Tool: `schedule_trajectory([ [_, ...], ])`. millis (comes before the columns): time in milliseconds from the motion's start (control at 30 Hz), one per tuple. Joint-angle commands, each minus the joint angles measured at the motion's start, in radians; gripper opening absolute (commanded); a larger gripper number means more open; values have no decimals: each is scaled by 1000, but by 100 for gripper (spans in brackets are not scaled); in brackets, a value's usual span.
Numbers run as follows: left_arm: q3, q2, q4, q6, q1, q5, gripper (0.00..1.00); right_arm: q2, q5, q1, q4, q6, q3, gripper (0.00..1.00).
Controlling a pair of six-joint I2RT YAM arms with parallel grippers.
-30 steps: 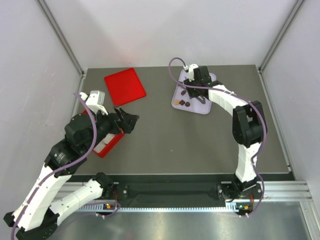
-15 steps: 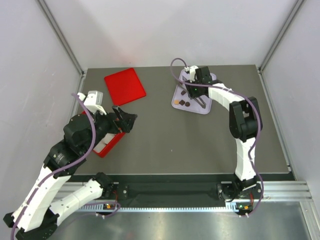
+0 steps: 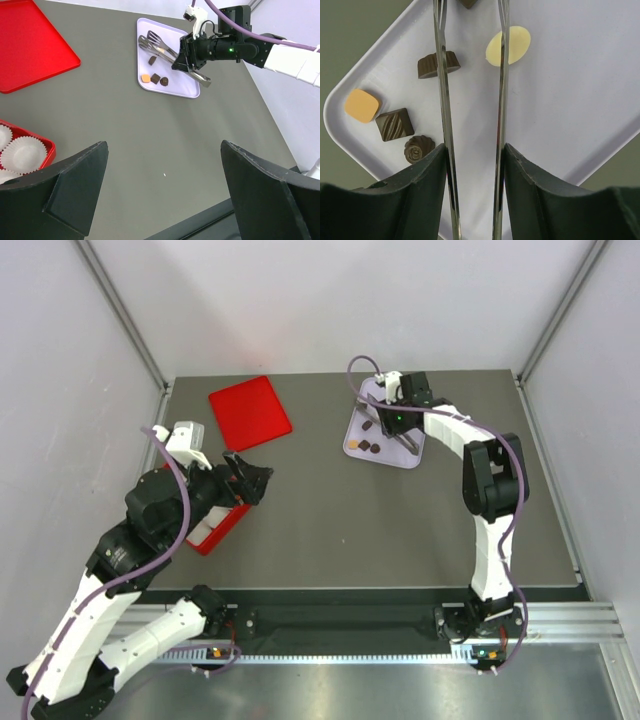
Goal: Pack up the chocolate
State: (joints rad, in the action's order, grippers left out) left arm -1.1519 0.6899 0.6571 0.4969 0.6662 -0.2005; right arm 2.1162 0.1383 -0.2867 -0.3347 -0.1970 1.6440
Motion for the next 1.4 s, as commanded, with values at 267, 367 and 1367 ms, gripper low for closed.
schedule_trajectory([
  [267,-40,17,-67,-23,0,-16,99,13,52,8,-61,-35,118,48],
  [367,-42,17,-65,-24,-2,-19,99,28,49,8,-78,-35,140,45],
  [1367,-49,11,-67,-31,-2,-27,99,22,20,7,-153,-84,186,36],
])
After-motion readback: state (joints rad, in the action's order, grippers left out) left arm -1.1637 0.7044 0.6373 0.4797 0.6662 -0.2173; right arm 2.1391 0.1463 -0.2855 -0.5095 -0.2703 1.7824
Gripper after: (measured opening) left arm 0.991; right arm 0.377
